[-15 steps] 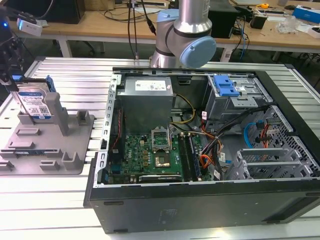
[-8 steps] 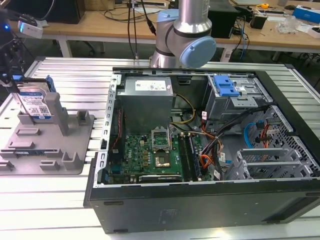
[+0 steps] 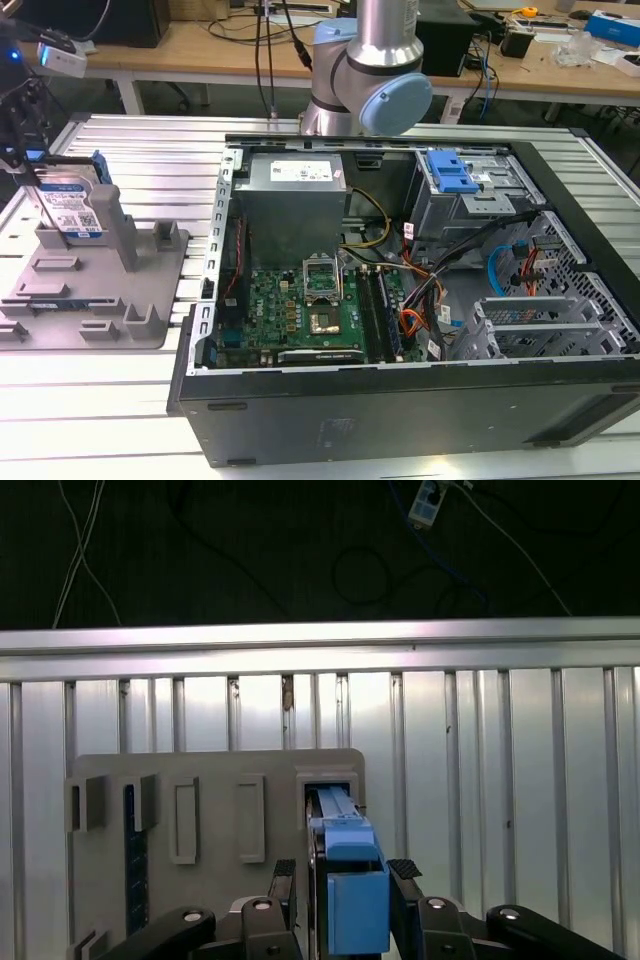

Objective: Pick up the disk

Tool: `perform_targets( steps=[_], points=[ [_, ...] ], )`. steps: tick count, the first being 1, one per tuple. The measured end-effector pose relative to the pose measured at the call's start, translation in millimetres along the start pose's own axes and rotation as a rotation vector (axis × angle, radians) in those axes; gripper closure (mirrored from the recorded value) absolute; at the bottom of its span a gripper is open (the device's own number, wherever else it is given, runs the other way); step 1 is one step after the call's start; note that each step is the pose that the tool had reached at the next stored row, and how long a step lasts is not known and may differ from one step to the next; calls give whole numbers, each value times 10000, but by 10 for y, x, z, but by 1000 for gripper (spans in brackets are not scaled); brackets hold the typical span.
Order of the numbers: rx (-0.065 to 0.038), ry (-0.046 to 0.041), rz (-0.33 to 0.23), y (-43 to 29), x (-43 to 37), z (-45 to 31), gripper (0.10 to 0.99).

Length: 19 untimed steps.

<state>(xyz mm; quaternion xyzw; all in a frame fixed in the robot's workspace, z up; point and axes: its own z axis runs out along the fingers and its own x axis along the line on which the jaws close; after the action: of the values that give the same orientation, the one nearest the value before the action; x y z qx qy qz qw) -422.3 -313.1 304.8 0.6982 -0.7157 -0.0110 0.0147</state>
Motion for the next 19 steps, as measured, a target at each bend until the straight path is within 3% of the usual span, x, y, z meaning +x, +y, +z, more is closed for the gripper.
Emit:
perform_targets(
  steps=[12,19],
  points=[
    [-2,15,0,-2,-7,75,604],
    [1,14,0,-1,-7,77,604]
  ],
)
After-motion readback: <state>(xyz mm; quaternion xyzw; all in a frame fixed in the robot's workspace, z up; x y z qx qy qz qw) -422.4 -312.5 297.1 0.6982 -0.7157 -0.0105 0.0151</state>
